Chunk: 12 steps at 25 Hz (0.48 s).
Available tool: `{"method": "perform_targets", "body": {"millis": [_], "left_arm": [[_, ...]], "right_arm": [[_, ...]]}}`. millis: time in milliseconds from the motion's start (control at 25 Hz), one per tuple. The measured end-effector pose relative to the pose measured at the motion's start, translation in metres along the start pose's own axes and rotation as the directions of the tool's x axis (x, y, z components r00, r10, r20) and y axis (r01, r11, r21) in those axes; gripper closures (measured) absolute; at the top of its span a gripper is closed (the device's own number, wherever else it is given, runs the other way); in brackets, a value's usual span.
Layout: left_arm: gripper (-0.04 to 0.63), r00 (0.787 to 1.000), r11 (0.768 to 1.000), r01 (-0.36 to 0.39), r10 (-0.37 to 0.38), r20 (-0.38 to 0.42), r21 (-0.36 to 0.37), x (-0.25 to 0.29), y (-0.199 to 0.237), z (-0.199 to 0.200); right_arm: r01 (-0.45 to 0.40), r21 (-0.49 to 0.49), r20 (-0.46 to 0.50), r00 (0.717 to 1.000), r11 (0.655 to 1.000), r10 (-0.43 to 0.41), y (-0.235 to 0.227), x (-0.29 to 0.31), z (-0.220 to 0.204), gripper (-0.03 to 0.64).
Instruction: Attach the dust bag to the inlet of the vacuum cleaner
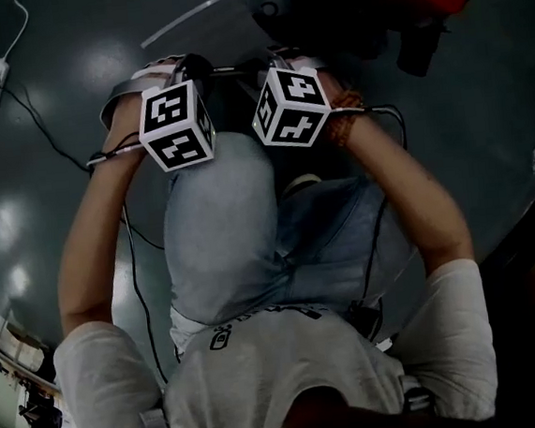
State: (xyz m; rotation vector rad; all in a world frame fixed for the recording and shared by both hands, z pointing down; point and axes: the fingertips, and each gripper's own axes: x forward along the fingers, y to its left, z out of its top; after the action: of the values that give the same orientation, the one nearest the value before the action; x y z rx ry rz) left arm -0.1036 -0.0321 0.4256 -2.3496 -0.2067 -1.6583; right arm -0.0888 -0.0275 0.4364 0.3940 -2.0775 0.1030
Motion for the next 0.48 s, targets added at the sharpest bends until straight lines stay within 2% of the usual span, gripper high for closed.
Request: {"method": "perform_targets", "body": {"millis": [200,320,480], "left_arm": [[0.565,0.998,0.991,0.067,-0.069,0.011,0.112,-0.044,-0.003,0.064],[0.566,0.995,0.974,0.101,-0.103,-0.003,0.202,-0.062,-0.005,0.111],[0.566,0.983,0.954,0.160,-0.176,0.044,0.254,-0.082,-0.013,0.173]], "right_arm": [[0.040,0.080,-0.015,0.999,0.996,-0.039,0.004,-0.078,-0.010,0.581],[0.078,0.126,-0.036,0.997,0.989,-0.074,0.003,-0.125,-0.028,0.581],[0.071,0.228,-0.038,0.997,0.971,-0.064,0.013,-0.175,-0.053,0.581]]}}
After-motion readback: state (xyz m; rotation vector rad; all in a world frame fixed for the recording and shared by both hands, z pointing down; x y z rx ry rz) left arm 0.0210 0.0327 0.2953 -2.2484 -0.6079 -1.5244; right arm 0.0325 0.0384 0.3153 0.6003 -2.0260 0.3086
